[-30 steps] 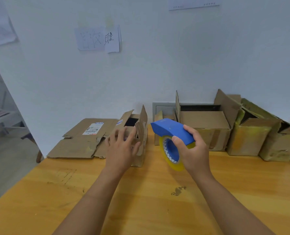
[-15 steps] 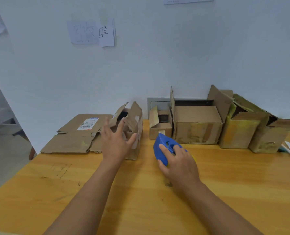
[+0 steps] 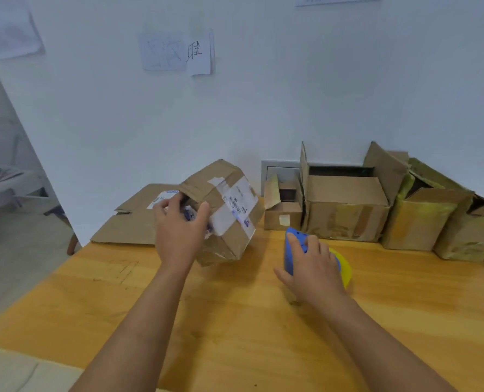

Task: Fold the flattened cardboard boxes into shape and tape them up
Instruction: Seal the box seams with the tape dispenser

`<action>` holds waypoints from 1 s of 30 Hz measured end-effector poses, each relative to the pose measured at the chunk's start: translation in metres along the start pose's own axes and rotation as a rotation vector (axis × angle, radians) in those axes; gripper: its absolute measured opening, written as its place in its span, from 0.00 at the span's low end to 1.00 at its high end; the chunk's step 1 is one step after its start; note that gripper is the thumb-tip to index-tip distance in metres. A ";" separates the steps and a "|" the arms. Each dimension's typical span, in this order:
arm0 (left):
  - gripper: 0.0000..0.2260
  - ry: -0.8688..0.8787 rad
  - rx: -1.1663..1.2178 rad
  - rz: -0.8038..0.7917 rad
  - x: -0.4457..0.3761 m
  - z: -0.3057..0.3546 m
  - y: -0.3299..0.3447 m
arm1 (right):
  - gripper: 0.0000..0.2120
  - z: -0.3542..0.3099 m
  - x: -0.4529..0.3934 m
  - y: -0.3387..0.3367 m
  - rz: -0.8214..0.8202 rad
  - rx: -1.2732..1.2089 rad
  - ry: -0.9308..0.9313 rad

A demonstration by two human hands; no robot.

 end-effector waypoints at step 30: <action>0.21 -0.308 0.413 -0.166 -0.008 -0.021 -0.033 | 0.18 -0.048 -0.062 -0.066 0.424 -1.162 -0.038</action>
Point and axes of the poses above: each hand's wrist, its own x-axis away from the middle knuckle, its own y-axis out of the palm, z = x × y, the point moved 5 cm from there along -x, towards the middle knuckle, and after that the axes turned 10 degrees about -y, right-handed, at the moved point
